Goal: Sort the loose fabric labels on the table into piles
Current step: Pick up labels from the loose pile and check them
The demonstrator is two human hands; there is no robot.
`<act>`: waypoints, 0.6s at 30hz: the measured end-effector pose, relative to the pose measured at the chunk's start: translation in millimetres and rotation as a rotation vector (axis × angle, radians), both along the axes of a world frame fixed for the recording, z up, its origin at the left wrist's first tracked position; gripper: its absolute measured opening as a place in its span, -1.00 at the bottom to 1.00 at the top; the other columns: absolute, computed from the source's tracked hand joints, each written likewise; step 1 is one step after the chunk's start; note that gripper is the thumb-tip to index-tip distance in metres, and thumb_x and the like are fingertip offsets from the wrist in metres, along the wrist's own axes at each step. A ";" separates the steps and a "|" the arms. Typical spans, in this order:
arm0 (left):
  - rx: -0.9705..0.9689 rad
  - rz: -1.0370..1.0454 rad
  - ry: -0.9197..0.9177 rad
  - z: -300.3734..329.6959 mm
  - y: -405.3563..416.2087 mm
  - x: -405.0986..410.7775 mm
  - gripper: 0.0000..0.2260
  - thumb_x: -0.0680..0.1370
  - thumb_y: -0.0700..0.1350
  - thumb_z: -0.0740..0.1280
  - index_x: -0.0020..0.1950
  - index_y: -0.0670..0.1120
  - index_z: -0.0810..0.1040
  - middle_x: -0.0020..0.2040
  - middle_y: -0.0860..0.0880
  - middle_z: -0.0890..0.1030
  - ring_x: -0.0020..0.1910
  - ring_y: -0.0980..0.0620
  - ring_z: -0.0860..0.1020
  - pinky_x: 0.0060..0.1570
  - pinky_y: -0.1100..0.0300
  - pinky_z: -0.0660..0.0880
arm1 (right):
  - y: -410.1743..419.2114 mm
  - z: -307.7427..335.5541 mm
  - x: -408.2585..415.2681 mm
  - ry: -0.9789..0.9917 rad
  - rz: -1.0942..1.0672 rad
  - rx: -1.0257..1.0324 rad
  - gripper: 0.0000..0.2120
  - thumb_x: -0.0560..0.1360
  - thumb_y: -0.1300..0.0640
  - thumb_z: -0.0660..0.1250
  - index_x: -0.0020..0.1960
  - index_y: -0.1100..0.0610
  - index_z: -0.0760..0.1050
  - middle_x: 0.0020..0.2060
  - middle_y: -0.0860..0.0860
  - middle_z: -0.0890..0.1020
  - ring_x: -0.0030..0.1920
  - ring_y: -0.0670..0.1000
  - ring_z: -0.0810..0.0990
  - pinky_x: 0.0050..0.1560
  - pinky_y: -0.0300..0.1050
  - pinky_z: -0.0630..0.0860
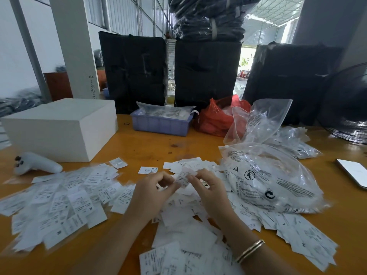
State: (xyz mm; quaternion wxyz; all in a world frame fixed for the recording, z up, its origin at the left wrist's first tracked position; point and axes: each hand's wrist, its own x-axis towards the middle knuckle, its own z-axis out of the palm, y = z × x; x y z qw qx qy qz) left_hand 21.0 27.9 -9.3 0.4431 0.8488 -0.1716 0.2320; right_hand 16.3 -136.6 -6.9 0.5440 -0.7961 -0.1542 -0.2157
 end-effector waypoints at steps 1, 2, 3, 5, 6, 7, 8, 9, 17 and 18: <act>-0.034 -0.006 0.022 -0.1 0.1 0.2 -0.84 0.41 0.01 0.45 -0.29 0.17 0.49 -0.35 0.17 0.56 -0.21 0.31 0.51 -0.28 0.50 0.41 | -0.9 -1.1 1.0 -0.004 -0.009 -0.019 -0.69 0.51 0.14 0.36 -0.35 -0.14 0.43 -0.39 -0.23 0.52 -0.26 -0.24 0.43 -0.21 -0.41 0.29; -0.063 -0.016 0.052 -0.8 0.1 0.7 -0.84 0.41 -0.02 0.46 -0.29 0.16 0.51 -0.36 0.17 0.57 -0.22 0.30 0.53 -0.29 0.49 0.42 | -1.4 -2.2 1.8 -0.011 -0.018 -0.052 -0.71 0.50 0.14 0.37 -0.35 -0.11 0.44 -0.40 -0.19 0.51 -0.25 -0.22 0.43 -0.20 -0.39 0.29; -0.081 -0.030 0.082 -1.5 0.1 1.2 -0.84 0.42 -0.04 0.46 -0.28 0.16 0.53 -0.35 0.18 0.59 -0.24 0.30 0.53 -0.30 0.48 0.43 | -1.2 -3.3 2.8 -0.019 -0.028 -0.090 -0.73 0.50 0.14 0.37 -0.34 -0.08 0.46 -0.40 -0.17 0.50 -0.24 -0.21 0.43 -0.19 -0.36 0.30; -0.091 -0.057 0.132 -2.7 0.2 2.8 -0.89 0.44 -0.03 0.45 -0.25 0.13 0.56 -0.32 0.23 0.59 -0.27 0.28 0.54 -0.32 0.46 0.44 | 1.5 -3.7 2.4 -0.012 -0.029 -0.121 -0.87 0.50 0.15 0.38 -0.20 -0.03 0.55 -0.36 -0.18 0.51 -0.21 -0.23 0.46 -0.16 -0.36 0.32; -0.099 -0.065 0.150 -3.2 0.4 3.6 -0.91 0.44 -0.01 0.44 -0.24 0.12 0.57 -0.33 0.23 0.60 -0.27 0.27 0.55 -0.32 0.45 0.44 | 2.9 -3.6 1.6 -0.003 -0.027 -0.095 -0.90 0.49 0.16 0.38 -0.05 -0.02 0.57 -0.33 -0.17 0.54 -0.19 -0.24 0.49 -0.14 -0.39 0.35; -0.116 -0.069 0.167 -3.3 0.6 4.4 -0.92 0.43 0.01 0.44 -0.23 0.12 0.57 -0.32 0.23 0.61 -0.26 0.26 0.55 -0.31 0.46 0.44 | 3.2 -4.3 1.0 -0.005 -0.033 -0.047 -0.80 0.49 0.19 0.37 0.08 -0.04 0.54 -0.31 -0.16 0.56 -0.17 -0.25 0.52 -0.10 -0.44 0.36; -0.139 -0.075 0.182 -3.2 0.8 4.7 -0.93 0.42 0.06 0.43 -0.23 0.13 0.58 -0.29 0.24 0.62 -0.24 0.27 0.56 -0.30 0.46 0.44 | 2.6 -3.9 -0.1 -0.009 -0.033 0.006 -0.72 0.50 0.21 0.37 0.13 -0.07 0.49 -0.30 -0.16 0.57 -0.16 -0.26 0.54 -0.08 -0.48 0.36; -0.164 -0.082 0.192 -2.8 0.8 4.6 -0.91 0.39 0.11 0.41 -0.22 0.13 0.58 -0.25 0.27 0.62 -0.22 0.28 0.56 -0.28 0.47 0.45 | 1.6 -3.5 -0.1 -0.014 -0.043 0.023 -0.70 0.50 0.21 0.36 0.11 -0.12 0.47 -0.29 -0.16 0.59 -0.16 -0.25 0.55 -0.08 -0.48 0.36; -0.204 -0.088 0.204 -3.4 2.8 4.1 -0.87 0.41 0.15 0.35 -0.17 0.14 0.60 -0.22 0.27 0.63 -0.19 0.28 0.58 -0.28 0.50 0.44 | 3.7 -8.8 0.5 -0.071 -0.070 -0.336 -0.76 0.51 -0.06 0.24 -0.03 -0.01 0.64 -0.17 -0.23 0.63 -0.10 -0.21 0.54 0.09 -0.03 0.39; -0.196 -0.075 0.212 -4.0 3.6 5.1 -0.93 0.45 0.10 0.37 -0.15 0.14 0.59 -0.20 0.30 0.62 -0.17 0.31 0.57 -0.28 0.51 0.44 | 3.9 -10.1 0.4 -0.087 -0.095 -0.433 -0.72 0.51 -0.09 0.19 0.03 -0.04 0.63 -0.11 -0.20 0.64 -0.05 -0.17 0.53 0.10 -0.04 0.34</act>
